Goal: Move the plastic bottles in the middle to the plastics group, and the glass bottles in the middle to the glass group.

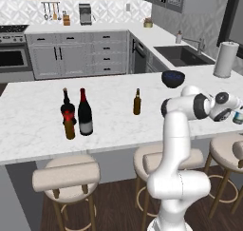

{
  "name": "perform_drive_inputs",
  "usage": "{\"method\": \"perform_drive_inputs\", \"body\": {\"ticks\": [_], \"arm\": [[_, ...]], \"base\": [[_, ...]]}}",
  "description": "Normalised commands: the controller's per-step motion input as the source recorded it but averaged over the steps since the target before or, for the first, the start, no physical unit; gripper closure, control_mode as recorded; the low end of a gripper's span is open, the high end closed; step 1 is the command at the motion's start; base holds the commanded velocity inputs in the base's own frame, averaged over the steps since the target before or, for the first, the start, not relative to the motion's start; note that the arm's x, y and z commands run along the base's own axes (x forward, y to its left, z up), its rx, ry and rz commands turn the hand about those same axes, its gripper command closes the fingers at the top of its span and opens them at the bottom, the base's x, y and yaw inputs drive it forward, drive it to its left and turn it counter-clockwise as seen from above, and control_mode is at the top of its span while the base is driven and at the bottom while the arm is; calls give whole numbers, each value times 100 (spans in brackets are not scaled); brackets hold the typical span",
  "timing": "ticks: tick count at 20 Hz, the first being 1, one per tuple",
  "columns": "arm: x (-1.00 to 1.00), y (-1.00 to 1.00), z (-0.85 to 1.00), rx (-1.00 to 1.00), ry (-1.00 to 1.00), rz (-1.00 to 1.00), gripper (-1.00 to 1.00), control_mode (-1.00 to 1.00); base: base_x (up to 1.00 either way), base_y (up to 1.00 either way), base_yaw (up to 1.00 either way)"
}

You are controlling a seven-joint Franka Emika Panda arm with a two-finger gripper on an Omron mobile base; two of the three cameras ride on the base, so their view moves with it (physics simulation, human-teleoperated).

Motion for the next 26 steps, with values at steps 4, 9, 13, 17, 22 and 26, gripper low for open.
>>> {"method": "perform_drive_inputs", "body": {"ticks": [4,9,13,17,22,26], "arm": [[36,-26,-18,0,-3,0,100,-100],[30,-40,-32,0,0,1,100,-100],[21,-37,-35,0,-4,3,100,-100],[7,-46,-23,-1,-7,2,100,-100],[-1,-49,-7,-2,-11,2,100,-100],[-10,-26,-28,-5,-16,2,100,-100]], "base": [[0,0,0],[0,0,0],[0,0,0],[0,0,0],[0,0,0],[0,0,0]]}}
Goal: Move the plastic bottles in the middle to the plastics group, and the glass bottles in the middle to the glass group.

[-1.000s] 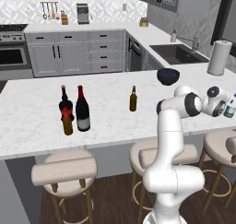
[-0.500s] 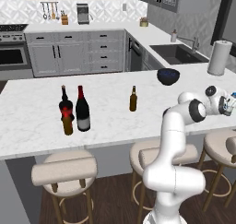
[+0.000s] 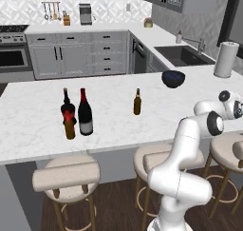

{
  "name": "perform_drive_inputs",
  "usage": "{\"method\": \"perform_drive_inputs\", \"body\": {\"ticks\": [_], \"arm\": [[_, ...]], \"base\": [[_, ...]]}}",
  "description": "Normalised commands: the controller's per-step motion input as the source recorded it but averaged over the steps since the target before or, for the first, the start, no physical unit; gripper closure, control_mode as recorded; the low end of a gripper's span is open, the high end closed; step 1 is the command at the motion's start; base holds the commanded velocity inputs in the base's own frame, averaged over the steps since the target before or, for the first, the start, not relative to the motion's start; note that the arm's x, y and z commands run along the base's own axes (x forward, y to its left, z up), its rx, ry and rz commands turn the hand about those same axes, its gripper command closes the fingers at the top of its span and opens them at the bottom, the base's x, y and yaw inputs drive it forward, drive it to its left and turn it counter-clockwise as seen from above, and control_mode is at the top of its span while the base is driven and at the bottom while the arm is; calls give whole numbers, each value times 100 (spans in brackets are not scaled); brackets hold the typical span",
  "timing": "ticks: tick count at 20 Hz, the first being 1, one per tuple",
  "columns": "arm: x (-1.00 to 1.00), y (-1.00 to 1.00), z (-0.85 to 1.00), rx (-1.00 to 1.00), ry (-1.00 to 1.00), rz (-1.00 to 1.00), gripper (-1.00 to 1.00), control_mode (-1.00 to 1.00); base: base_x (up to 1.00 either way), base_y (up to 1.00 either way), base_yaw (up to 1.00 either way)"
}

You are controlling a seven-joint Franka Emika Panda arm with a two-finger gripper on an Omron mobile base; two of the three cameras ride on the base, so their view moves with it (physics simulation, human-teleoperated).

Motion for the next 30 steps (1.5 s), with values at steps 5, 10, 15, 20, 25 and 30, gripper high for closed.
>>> {"method": "perform_drive_inputs", "body": {"ticks": [5,10,15,20,25,30], "arm": [[-2,4,-47,-12,-8,1,100,-100],[-6,32,-46,-11,-1,0,100,-100],[-2,32,-33,-5,0,0,100,-100],[2,15,-15,-1,0,0,100,-100],[0,8,-26,-2,0,0,100,-100],[0,2,-33,-2,0,0,100,-100]], "base": [[0,0,0],[0,0,0],[0,0,0],[0,0,0],[0,0,0],[0,0,0]]}}
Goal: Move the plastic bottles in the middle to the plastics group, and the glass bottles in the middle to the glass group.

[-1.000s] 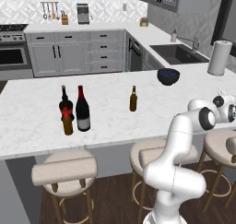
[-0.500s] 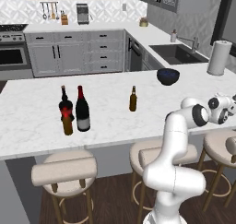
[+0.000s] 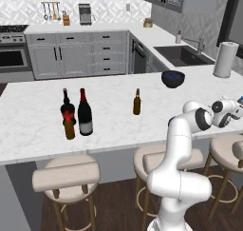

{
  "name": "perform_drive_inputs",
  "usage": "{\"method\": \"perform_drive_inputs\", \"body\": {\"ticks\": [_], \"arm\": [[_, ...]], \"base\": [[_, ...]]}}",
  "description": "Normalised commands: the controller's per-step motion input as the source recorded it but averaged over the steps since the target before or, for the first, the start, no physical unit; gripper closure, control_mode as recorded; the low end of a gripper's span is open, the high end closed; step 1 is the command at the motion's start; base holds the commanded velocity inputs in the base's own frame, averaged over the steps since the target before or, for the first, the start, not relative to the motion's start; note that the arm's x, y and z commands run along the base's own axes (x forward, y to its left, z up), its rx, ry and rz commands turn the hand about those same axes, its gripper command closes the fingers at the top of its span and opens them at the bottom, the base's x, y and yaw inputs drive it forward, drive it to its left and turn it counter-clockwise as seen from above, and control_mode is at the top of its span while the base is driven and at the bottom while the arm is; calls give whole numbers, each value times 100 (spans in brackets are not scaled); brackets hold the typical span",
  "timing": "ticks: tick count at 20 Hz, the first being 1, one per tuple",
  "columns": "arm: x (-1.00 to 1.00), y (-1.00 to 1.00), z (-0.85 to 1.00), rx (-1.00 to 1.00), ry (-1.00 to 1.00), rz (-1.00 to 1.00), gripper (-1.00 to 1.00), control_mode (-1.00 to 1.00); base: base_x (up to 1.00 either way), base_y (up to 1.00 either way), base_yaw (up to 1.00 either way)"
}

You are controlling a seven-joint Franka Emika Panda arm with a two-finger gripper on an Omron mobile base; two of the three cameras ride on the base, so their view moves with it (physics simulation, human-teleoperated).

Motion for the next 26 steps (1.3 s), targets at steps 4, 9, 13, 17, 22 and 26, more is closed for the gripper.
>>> {"method": "perform_drive_inputs", "body": {"ticks": [4,9,13,17,22,26], "arm": [[0,0,-30,-2,0,0,-100,-100],[0,0,-14,-2,-1,0,-100,-100],[-2,0,-6,-2,-1,0,-100,-100],[0,1,0,0,0,0,-100,-100],[-2,12,0,0,0,0,-100,-100],[-9,22,2,0,0,0,-100,-100]], "base": [[0,0,0],[0,0,0],[0,0,0],[0,0,0],[0,0,0],[0,0,0]]}}
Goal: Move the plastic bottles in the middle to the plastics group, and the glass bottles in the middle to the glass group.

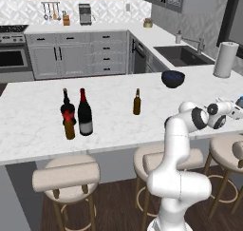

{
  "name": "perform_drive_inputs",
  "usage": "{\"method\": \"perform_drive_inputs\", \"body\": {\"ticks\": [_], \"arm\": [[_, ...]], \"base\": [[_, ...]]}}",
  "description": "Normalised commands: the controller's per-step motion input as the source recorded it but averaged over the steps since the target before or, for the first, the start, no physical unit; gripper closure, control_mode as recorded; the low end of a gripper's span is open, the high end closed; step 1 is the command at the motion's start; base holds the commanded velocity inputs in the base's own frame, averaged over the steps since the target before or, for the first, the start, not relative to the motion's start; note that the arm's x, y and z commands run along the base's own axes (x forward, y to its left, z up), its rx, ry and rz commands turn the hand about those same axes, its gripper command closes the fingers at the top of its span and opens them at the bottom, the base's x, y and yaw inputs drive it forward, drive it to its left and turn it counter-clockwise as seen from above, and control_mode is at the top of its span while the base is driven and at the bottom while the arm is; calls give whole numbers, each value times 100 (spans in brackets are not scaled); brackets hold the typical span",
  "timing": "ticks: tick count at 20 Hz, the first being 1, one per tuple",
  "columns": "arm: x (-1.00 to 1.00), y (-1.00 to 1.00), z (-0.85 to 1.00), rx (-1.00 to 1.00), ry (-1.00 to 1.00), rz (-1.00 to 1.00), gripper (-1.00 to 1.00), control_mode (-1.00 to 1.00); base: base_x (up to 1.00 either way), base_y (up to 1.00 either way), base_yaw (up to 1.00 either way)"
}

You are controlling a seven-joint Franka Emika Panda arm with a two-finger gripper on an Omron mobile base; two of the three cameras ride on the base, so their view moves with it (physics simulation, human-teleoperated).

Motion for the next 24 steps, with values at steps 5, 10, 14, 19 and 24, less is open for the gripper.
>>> {"method": "perform_drive_inputs", "body": {"ticks": [5,10,14,19,24], "arm": [[-24,22,11,0,0,0,-100,-100],[-32,28,52,0,-2,2,-100,-100],[-40,36,58,0,3,9,-100,-100],[-45,49,54,0,11,19,-100,-100],[-42,56,52,0,23,40,-100,-100]], "base": [[0,0,0],[0,0,0],[0,0,0],[0,0,0],[0,0,0]]}}
